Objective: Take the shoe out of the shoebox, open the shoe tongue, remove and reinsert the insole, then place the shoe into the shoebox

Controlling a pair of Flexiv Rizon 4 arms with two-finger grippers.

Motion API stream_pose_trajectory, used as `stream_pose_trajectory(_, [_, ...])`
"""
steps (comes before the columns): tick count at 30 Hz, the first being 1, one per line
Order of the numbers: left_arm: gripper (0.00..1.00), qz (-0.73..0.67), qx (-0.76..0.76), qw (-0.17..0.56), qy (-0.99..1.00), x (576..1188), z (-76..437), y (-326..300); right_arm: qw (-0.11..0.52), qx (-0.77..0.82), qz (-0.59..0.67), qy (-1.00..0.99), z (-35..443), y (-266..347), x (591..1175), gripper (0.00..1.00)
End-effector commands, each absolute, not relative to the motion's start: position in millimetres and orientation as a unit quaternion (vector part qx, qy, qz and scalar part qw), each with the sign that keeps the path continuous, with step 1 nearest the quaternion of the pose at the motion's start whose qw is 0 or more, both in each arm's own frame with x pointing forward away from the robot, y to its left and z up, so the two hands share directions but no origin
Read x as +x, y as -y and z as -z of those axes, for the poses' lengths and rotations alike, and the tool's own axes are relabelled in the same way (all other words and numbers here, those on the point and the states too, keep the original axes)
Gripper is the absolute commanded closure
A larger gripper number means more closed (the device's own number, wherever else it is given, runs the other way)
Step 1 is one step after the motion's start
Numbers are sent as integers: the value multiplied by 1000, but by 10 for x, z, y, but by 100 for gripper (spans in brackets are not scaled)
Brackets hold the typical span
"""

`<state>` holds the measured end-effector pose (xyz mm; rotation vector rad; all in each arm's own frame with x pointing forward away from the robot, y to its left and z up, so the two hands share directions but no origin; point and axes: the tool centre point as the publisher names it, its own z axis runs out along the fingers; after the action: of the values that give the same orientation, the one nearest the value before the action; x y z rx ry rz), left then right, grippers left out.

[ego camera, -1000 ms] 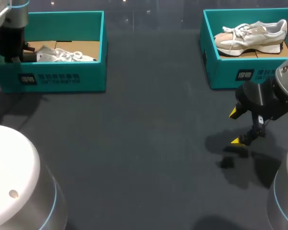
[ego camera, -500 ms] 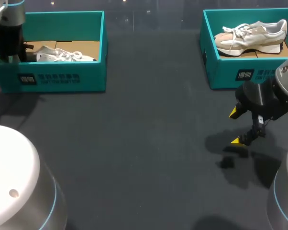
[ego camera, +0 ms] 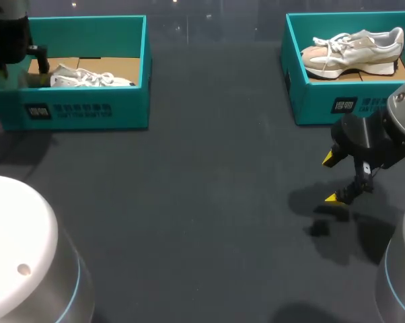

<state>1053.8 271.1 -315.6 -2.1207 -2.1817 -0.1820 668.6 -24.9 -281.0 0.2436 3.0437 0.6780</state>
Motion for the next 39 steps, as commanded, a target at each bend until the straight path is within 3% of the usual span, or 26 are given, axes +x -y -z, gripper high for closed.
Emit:
stream_pose_trajectory(1, [0, 58, -698, 31, 713, 10412, 2825, -2673, 8, 78, -216, -973, 2816, 244, 6673, 0])
stream_pose_trajectory(20, [0, 27, -717, 12, 696, 10065, 1764, -2585, 8, 78, -216, -973, 2816, 244, 6673, 0])
stream_pose_trajectory(39, [0, 23, -722, 19, 691, 10011, 1637, -2597, 19, 89, -210, -974, 2778, 240, 6763, 0])
